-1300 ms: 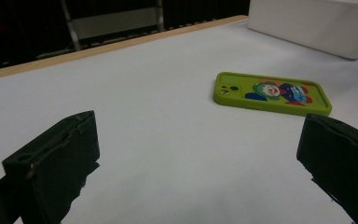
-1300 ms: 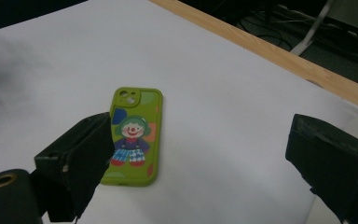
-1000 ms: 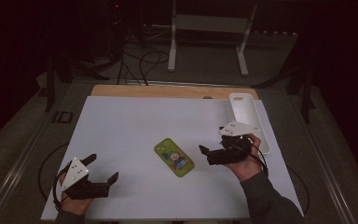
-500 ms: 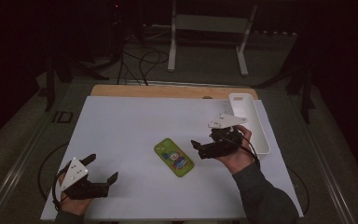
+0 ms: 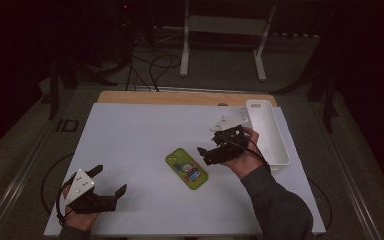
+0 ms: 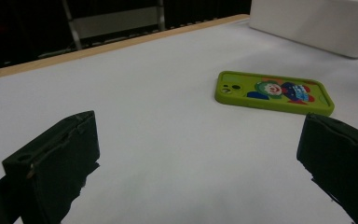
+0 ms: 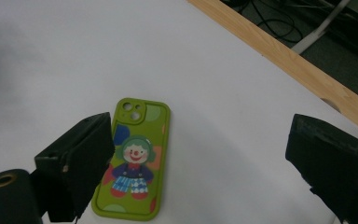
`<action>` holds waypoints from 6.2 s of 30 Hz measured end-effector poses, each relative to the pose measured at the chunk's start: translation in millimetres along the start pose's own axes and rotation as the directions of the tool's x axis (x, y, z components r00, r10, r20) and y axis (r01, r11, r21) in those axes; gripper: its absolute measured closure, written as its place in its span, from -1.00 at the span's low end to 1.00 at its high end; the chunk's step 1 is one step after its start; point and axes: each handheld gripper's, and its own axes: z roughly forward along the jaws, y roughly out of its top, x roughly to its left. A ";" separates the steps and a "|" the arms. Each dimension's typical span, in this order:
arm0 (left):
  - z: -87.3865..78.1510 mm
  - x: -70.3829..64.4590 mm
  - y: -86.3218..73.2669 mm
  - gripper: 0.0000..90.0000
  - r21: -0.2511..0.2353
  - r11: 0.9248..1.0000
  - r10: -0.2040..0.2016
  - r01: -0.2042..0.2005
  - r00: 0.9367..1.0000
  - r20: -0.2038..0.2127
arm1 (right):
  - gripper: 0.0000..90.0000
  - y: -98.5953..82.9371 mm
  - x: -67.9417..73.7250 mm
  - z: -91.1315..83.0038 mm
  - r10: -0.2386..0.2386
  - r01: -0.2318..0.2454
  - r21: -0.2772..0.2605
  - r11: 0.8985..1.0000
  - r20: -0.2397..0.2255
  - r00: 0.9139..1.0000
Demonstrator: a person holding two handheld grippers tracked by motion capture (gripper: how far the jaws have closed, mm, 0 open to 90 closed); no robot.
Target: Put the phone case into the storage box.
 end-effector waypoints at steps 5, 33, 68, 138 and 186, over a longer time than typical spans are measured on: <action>0.3 -0.2 0.0 -1.00 0.001 1.000 0.000 0.000 1.000 0.000 | -0.84 6.8 2.1 6.0 -0.012 0.012 0.021 1.000 -0.004 1.000; 0.2 2.0 -1.1 -1.00 0.004 1.000 -0.009 0.009 1.000 -0.004 | -0.84 29.6 18.0 51.3 -0.079 0.085 0.171 0.982 -0.044 0.996; -0.6 2.9 -1.5 -1.00 0.005 1.000 -0.010 0.010 1.000 -0.005 | -0.84 34.6 29.7 97.5 -0.061 0.085 0.322 0.943 -0.081 0.995; -2.1 4.2 -2.1 -1.00 0.005 1.000 -0.014 0.014 1.000 -0.008 | -0.84 13.6 44.2 155.5 -0.005 0.058 0.479 0.876 -0.111 0.994; -2.0 4.7 -2.6 -1.00 0.013 1.000 -0.007 0.007 1.000 -0.010 | -0.81 4.0 49.4 178.2 0.004 0.068 0.549 0.833 -0.130 0.992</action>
